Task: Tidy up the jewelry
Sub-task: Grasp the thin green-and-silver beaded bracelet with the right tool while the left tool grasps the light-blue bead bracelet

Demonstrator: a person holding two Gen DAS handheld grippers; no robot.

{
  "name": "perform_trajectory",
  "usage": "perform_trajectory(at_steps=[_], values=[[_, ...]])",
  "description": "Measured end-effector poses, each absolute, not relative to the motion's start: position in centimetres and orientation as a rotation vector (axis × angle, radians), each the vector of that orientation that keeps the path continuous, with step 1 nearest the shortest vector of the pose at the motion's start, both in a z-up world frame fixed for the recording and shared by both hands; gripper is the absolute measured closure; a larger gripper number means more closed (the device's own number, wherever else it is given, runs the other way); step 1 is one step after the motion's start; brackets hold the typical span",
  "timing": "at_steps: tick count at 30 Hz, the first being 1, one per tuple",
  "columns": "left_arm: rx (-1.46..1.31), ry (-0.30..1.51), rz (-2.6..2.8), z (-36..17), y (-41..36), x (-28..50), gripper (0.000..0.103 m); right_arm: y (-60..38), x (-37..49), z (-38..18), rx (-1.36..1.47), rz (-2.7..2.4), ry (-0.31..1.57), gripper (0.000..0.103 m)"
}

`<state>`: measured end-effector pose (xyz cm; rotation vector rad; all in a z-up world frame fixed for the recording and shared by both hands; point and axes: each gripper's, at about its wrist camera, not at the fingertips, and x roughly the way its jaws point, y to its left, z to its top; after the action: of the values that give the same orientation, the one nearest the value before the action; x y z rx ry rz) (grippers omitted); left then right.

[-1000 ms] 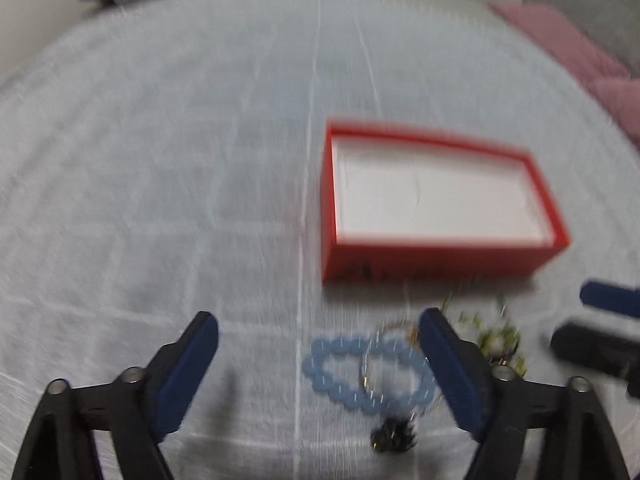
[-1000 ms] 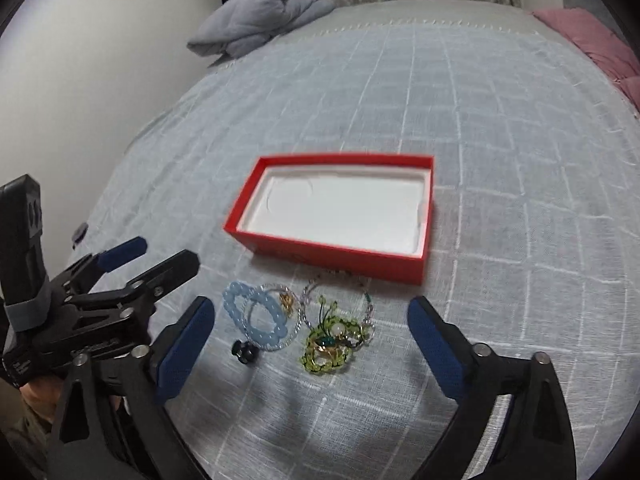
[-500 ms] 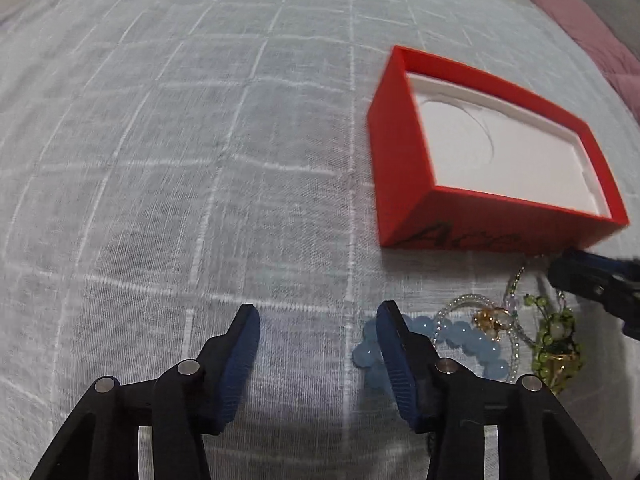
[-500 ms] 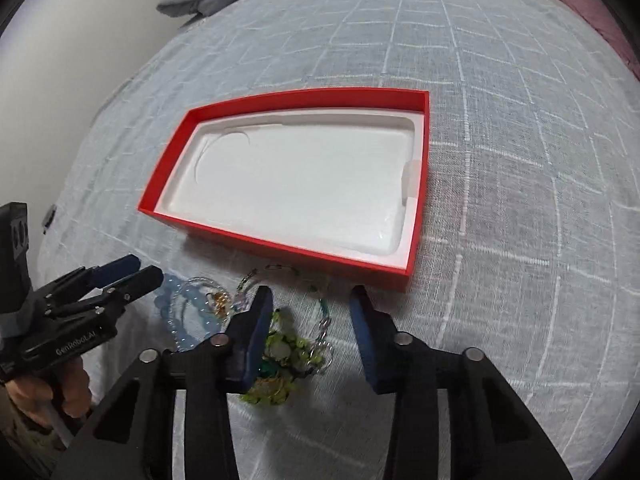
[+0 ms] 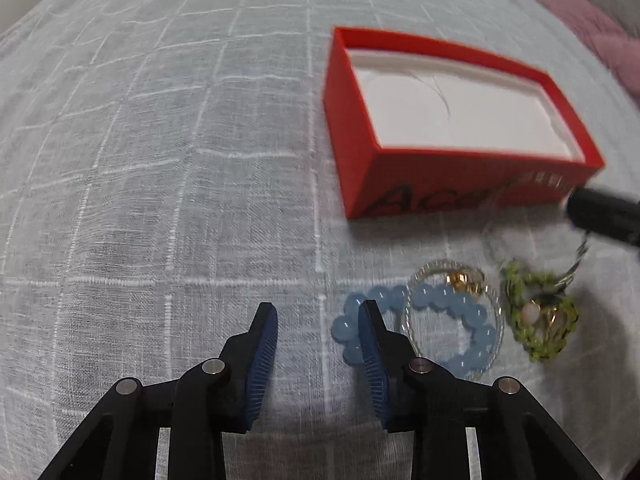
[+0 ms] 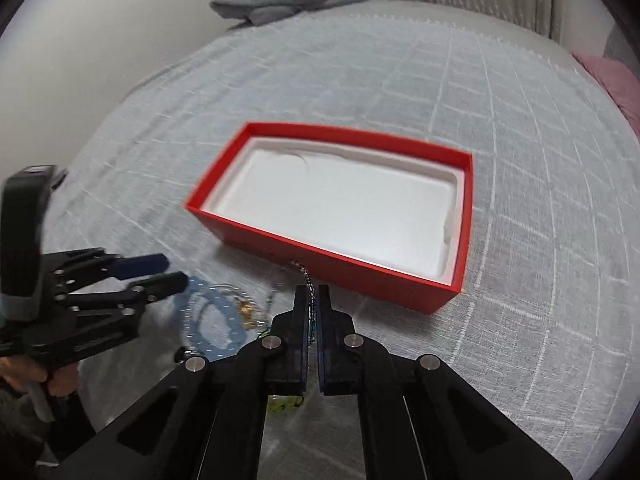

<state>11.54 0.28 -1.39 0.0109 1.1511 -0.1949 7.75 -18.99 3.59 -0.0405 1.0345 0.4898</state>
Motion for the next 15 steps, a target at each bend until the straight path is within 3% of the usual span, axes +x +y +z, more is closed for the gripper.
perform_trajectory(at_steps=[2,6,7,8,15], values=[[0.057,1.150,-0.193,-2.0,-0.9,11.0,0.060,-19.0,7.2,4.3,-0.033,0.513,1.006,0.100],[0.109,1.111,-0.163,-2.5,-1.9,10.3,0.062,-19.1,6.6,5.5,-0.021,0.537,0.959,0.101],[0.095,1.107,-0.167,-2.4,-1.9,10.2,0.073,-19.2,6.4,5.9,-0.014,0.544,0.944,0.101],[0.080,1.103,-0.171,-2.3,-1.7,10.2,0.091,-19.3,6.2,6.2,-0.011,0.547,0.933,0.101],[0.013,1.073,-0.207,-1.0,-0.7,9.5,0.094,-20.2,5.1,6.8,-0.003,0.527,0.907,0.101]])
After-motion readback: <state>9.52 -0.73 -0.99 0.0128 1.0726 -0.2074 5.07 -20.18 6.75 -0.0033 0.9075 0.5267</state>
